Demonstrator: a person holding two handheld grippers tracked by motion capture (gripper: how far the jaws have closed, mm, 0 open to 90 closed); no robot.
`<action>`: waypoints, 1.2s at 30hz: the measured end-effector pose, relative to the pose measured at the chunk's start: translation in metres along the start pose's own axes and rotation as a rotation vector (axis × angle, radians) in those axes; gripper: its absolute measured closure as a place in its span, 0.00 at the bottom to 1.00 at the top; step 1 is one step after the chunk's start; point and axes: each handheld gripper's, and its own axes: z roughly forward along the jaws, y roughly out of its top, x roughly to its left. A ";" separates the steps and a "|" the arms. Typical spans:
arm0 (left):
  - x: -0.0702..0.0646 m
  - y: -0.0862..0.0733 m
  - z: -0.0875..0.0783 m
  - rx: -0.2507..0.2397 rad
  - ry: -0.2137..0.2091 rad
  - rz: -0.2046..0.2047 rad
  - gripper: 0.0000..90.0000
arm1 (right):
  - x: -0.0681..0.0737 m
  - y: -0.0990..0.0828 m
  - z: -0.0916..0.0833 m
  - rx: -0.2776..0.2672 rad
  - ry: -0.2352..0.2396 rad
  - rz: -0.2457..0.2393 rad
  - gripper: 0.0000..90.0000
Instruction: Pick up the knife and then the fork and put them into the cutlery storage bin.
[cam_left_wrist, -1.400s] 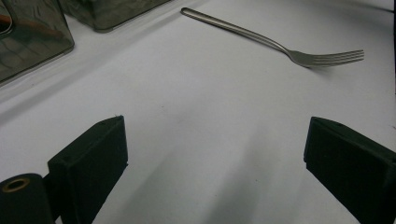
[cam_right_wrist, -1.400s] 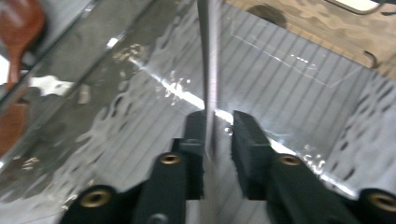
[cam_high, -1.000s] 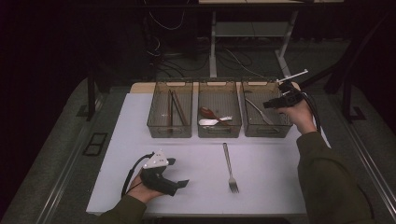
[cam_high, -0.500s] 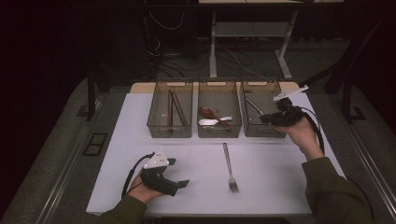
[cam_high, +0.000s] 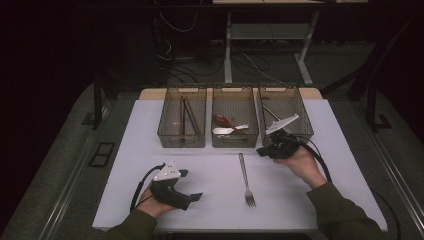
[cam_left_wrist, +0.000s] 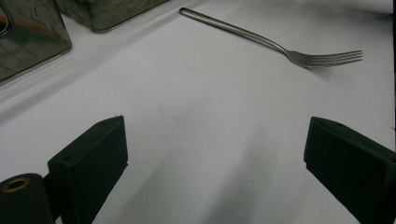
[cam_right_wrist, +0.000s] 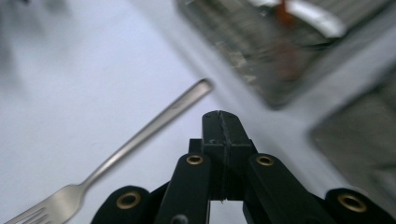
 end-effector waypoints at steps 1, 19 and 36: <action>0.000 0.000 0.000 -0.001 0.000 0.000 0.06 | 0.005 -0.001 0.004 0.011 0.009 -0.010 1.00; 0.000 0.000 0.000 0.000 0.002 0.003 0.06 | 0.074 -0.012 0.037 0.131 0.115 -0.164 1.00; 0.000 0.000 -0.001 -0.002 0.004 0.002 0.06 | 0.068 -0.018 0.024 0.193 0.001 -0.173 1.00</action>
